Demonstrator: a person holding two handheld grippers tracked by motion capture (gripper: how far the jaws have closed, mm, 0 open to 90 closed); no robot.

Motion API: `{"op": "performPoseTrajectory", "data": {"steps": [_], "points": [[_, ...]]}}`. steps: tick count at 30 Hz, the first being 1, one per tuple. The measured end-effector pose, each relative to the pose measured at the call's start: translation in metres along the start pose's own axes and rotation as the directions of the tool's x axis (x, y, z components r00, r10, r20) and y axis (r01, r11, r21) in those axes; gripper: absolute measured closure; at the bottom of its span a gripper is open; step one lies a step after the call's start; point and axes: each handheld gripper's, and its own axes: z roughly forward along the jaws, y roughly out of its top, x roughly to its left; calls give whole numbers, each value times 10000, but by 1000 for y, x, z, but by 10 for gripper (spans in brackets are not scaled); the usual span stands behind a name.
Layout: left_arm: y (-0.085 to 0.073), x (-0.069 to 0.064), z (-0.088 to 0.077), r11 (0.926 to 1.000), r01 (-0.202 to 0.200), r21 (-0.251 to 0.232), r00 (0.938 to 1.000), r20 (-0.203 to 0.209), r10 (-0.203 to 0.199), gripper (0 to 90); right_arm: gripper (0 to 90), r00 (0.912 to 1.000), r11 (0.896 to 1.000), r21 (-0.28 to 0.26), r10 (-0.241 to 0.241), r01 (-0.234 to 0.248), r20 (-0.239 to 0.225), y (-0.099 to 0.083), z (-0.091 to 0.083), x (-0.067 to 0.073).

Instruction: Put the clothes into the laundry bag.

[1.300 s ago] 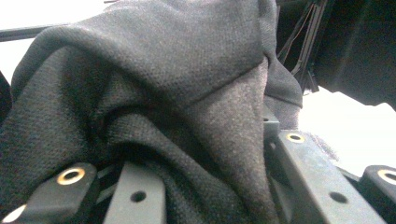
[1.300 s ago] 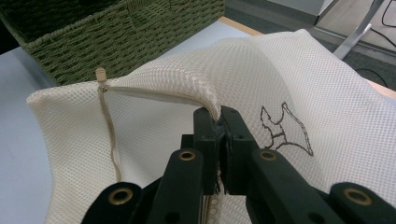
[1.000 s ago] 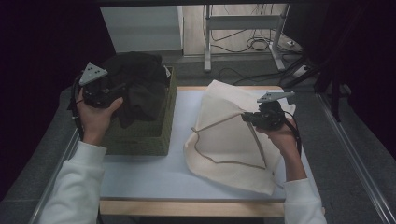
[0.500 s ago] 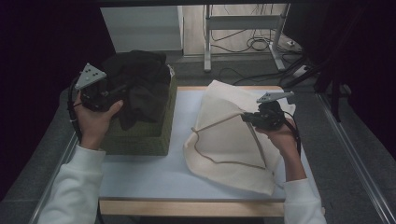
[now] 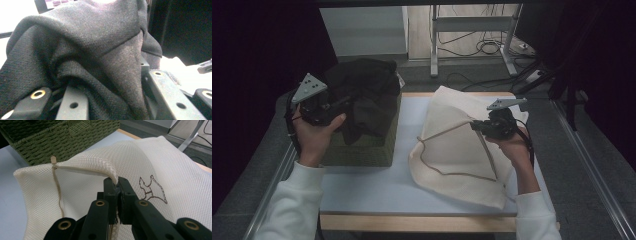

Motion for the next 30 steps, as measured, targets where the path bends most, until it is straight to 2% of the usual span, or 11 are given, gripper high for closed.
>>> {"op": "performPoseTrajectory", "data": {"steps": [19, 30], "points": [[1, -27, -7, 9985, -467, -270, 9977, 481, 480, 669, 861, 10000, 10000, 12, -25, 25, -9, 0, 1, 0], [-1, -36, -8, 9974, -609, -378, 9961, 620, 632, 669, 861, 10000, 10000, -1, -31, 31, 6, 0, 1, 0]]}}
